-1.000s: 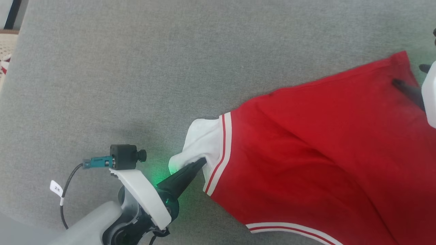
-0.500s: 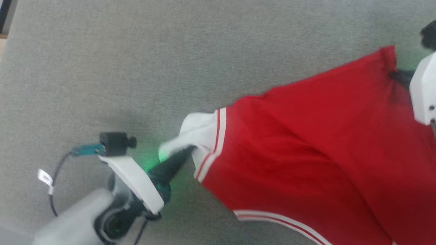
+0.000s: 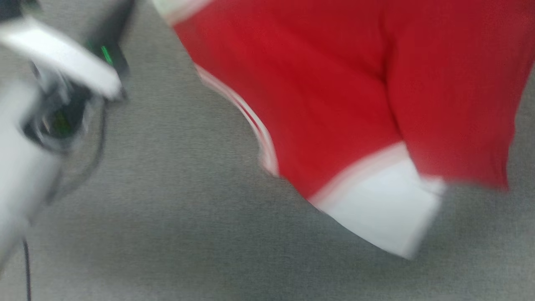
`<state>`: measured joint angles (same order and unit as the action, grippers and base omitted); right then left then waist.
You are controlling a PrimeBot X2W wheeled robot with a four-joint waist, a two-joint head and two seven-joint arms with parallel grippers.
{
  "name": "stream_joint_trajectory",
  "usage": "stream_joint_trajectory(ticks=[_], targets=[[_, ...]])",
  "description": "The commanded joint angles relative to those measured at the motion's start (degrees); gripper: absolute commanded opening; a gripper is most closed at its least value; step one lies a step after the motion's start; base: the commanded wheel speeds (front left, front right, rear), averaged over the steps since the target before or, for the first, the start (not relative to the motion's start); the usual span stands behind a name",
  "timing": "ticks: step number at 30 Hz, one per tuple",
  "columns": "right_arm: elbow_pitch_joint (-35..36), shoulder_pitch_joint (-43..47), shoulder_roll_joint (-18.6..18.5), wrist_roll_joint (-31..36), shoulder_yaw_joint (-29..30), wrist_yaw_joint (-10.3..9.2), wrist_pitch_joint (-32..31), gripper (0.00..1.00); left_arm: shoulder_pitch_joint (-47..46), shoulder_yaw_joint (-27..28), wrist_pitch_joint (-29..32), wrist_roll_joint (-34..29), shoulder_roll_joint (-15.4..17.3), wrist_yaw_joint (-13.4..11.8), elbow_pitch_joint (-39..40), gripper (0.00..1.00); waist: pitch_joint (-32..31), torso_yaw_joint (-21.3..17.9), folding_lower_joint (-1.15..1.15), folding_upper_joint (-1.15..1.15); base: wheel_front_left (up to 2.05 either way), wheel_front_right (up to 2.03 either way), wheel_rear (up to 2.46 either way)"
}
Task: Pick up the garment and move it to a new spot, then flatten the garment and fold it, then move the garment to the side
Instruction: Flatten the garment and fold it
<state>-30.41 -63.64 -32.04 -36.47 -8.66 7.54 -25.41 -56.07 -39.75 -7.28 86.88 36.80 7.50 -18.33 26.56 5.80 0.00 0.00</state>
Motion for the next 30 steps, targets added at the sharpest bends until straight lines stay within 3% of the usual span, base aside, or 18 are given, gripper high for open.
stream_joint_trajectory(ticks=[1, 6, 15, 22, 30], targets=[[-2.4, -4.1, 1.1, 2.2, 2.5, -0.12, 2.5, 0.0, -5.2, 1.9, 0.2, 1.1, -0.9, -0.1, -2.4, 0.0, 1.7, -1.6, 0.0, 0.0, 0.0, 0.0, 0.0], [-8.9, -15.8, 5.6, 9.2, 9.2, -0.19, 11.6, 0.0, -21.3, 5.2, -1.9, -2.1, -2.6, -0.1, -11.8, 0.0, 2.9, -3.5, 0.0, 0.0, 0.0, 0.0, 0.0], [-18.1, -23.5, 8.1, 15.0, 12.9, -0.2, 18.1, 0.0, -33.7, 7.0, -3.6, -2.3, -4.8, -0.1, -17.6, 0.0, 1.3, -4.9, 0.0, 0.0, 0.0, 0.0, 0.0], [-20.5, -14.4, 8.3, 12.0, 8.3, -0.24, 17.9, 0.0, -20.0, 3.3, -2.2, 1.2, -4.9, -0.1, -13.5, 0.0, 0.2, -4.5, 0.0, 0.0, 0.0, 0.0, 0.0], [-11.9, 7.4, 4.8, 1.2, 2.3, -0.13, 14.5, 0.0, 6.1, 4.4, -6.9, 5.7, -5.5, -0.1, -3.0, 0.0, -1.5, -3.6, 0.0, 0.0, 0.0, 0.0, 0.0]])
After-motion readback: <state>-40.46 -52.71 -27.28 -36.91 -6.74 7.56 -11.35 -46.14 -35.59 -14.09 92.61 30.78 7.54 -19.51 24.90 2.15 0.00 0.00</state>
